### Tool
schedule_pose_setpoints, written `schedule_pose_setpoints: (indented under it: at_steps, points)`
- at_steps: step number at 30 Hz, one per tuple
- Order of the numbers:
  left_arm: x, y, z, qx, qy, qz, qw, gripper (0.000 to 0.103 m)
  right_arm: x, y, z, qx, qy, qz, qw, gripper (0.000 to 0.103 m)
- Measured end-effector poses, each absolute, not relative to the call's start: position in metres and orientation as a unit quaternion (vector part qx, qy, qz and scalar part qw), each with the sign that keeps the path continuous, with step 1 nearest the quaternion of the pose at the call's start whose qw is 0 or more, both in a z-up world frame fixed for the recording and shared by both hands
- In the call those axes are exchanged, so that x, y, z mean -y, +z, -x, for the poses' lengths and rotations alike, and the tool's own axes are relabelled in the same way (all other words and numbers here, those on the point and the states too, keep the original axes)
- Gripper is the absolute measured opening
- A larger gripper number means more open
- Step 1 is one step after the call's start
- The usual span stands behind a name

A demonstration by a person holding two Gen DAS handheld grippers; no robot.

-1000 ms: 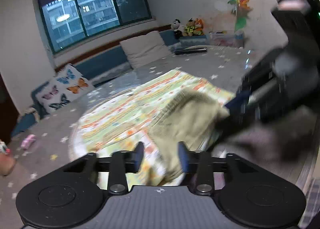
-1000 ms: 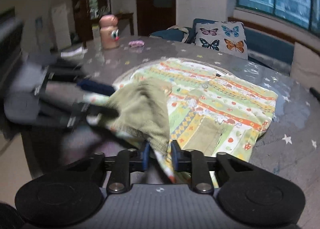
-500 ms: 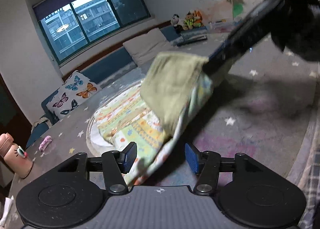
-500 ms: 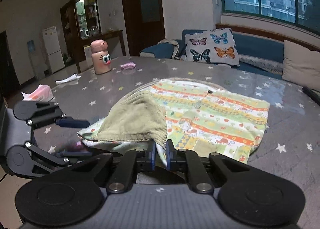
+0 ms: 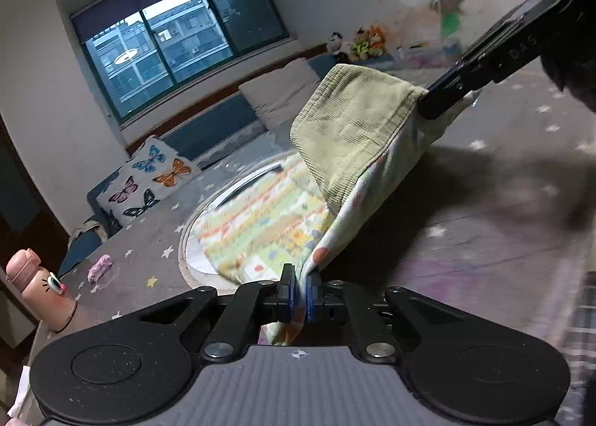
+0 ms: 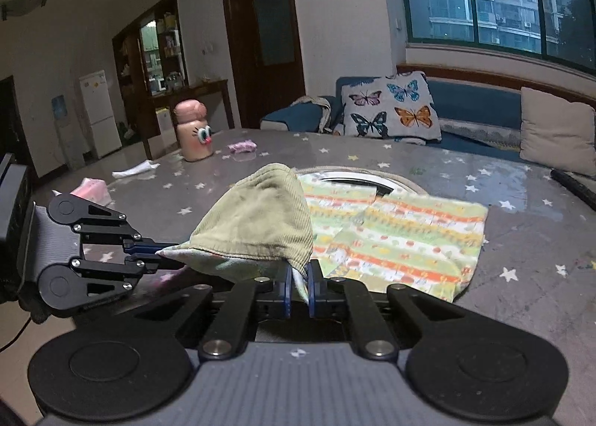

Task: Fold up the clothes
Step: 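Lift the hem with both grippers and fold it toward the collar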

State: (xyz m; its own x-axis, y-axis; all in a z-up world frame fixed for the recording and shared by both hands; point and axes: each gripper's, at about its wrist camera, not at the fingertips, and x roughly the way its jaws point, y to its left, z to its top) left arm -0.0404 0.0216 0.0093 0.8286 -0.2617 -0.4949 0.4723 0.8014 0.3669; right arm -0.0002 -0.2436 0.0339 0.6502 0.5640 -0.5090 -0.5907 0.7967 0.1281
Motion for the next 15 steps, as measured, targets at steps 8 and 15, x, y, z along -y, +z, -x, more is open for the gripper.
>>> schedule_pose_setpoints:
  at_steps: [8, 15]
  points:
    - [-0.025, 0.054, 0.117, -0.231, -0.232, -0.204, 0.923, 0.006, 0.269, 0.061, 0.074, -0.282, 0.352, 0.009, 0.892, 0.006]
    - [-0.022, 0.072, 0.103, -0.213, -0.221, -0.196, 0.931, 0.006, 0.271, 0.077, 0.079, -0.273, 0.358, 0.021, 0.893, 0.006]
